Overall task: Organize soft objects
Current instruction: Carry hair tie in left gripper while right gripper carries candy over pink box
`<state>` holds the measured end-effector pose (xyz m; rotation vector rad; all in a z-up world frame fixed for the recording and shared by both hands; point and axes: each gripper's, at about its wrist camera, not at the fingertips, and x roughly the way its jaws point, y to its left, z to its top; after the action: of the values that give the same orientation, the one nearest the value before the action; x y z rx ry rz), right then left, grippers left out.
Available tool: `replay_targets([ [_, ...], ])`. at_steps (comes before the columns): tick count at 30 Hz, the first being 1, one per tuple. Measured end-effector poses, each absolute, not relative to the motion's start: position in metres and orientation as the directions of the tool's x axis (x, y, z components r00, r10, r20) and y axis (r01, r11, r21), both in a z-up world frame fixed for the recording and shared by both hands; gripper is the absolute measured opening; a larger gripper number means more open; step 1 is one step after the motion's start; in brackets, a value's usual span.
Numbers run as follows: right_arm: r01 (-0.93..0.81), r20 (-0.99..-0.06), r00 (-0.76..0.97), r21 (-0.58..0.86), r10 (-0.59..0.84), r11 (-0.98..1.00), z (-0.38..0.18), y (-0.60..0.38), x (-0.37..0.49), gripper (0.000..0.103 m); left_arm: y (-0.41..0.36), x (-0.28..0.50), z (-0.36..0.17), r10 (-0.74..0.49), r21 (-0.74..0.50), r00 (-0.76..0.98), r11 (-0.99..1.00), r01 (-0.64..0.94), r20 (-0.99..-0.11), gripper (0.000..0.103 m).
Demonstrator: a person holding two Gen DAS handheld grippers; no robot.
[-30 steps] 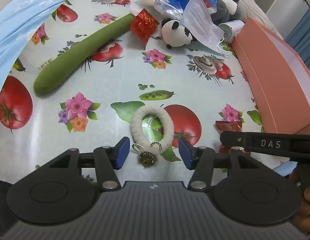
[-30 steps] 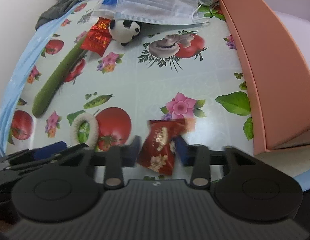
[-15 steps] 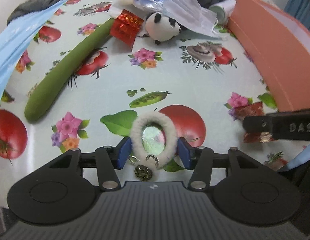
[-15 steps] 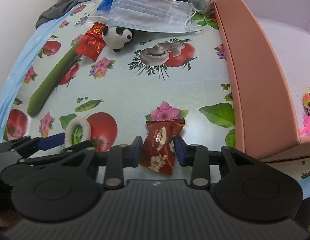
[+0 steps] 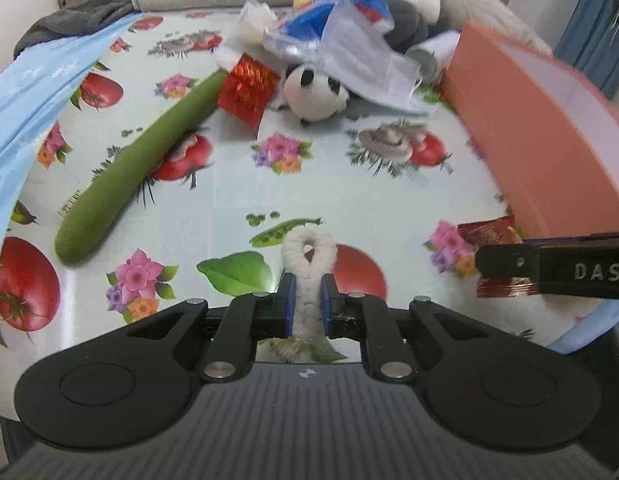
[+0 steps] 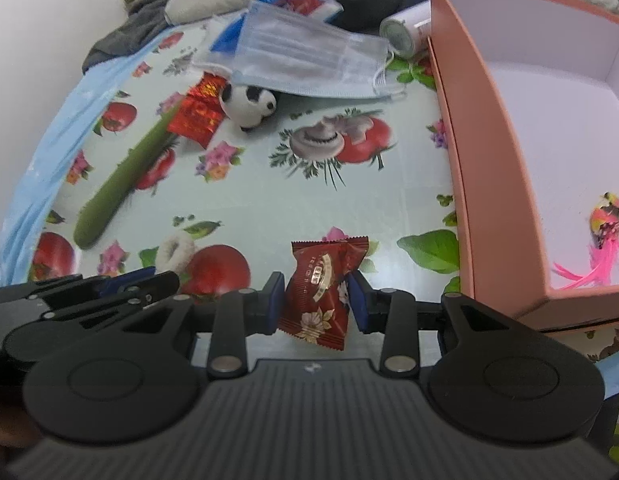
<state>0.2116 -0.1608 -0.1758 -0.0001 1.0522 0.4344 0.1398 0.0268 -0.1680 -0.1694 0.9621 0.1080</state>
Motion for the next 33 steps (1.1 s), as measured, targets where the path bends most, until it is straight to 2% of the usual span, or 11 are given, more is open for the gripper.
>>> replay_targets([
  [19, -0.367, -0.710, 0.584, 0.203, 0.395, 0.908, -0.087, -0.184, 0.145, 0.038, 0.015, 0.076, -0.059, -0.061, -0.235, 0.742, 0.963, -0.132, -0.668, 0.015],
  [33, -0.395, -0.611, 0.661, 0.211, 0.436, 0.894, -0.034, -0.201, 0.100, 0.038, -0.005, 0.030, -0.001, -0.104, -0.278, 0.815, 0.958, -0.072, -0.570, 0.015],
])
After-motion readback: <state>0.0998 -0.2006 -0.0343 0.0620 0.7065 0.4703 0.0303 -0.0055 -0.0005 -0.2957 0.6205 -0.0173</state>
